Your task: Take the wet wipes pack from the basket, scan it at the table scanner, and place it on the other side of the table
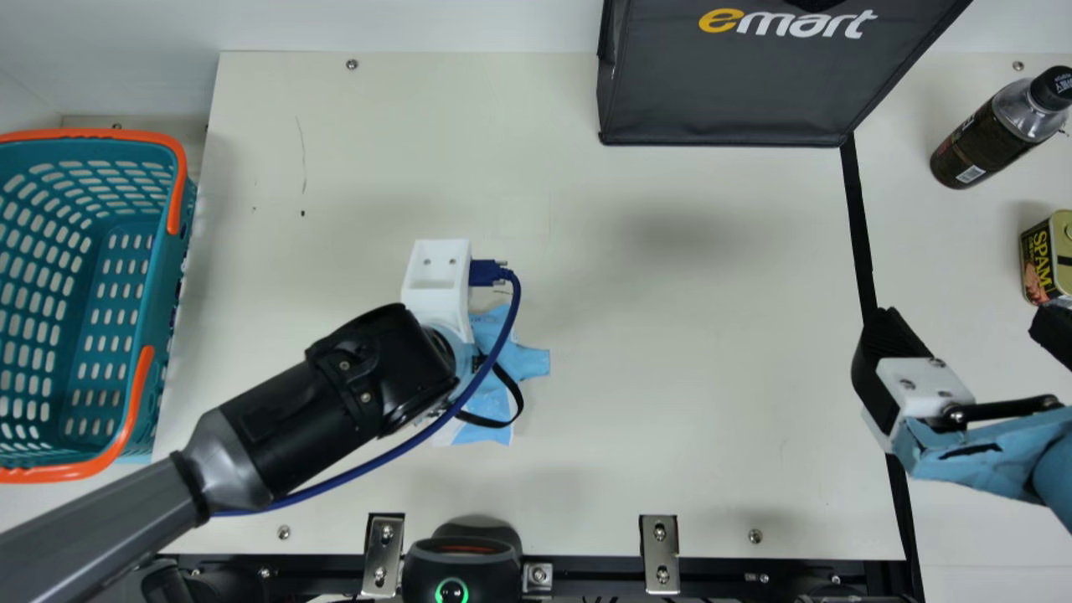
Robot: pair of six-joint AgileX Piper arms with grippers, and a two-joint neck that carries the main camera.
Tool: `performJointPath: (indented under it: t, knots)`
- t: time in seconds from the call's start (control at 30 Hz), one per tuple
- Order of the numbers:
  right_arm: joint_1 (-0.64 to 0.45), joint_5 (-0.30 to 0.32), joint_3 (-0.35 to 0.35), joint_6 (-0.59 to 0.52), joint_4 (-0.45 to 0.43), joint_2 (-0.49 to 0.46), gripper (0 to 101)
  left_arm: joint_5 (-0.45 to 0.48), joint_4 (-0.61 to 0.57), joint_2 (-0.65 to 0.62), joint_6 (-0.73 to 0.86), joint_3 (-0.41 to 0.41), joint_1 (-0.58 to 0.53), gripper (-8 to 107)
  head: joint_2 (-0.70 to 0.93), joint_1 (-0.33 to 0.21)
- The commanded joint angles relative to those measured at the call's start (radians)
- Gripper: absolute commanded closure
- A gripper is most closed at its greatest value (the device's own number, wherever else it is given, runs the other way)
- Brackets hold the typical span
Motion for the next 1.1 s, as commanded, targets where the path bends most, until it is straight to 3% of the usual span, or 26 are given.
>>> performJointPath:
  t: [0.0, 0.6, 1.07]
  knots:
    - [0.0, 0.0, 0.0, 0.0, 0.0, 0.0, 6, 0.001, -0.004, -0.001, 0.001, -0.003, 0.001, 70, 0.0, -0.027]
    - [0.0, 0.0, 0.0, 0.0, 0.0, 0.0, 6, 0.005, -0.018, 0.005, 0.002, -0.006, 0.01, 10, 0.0, -0.027]
    - [0.0, 0.001, 0.0, 0.0, 0.0, 0.0, 6, -0.027, -0.03, 0.049, -0.014, 0.026, 0.024, 9, 0.0, -0.027]
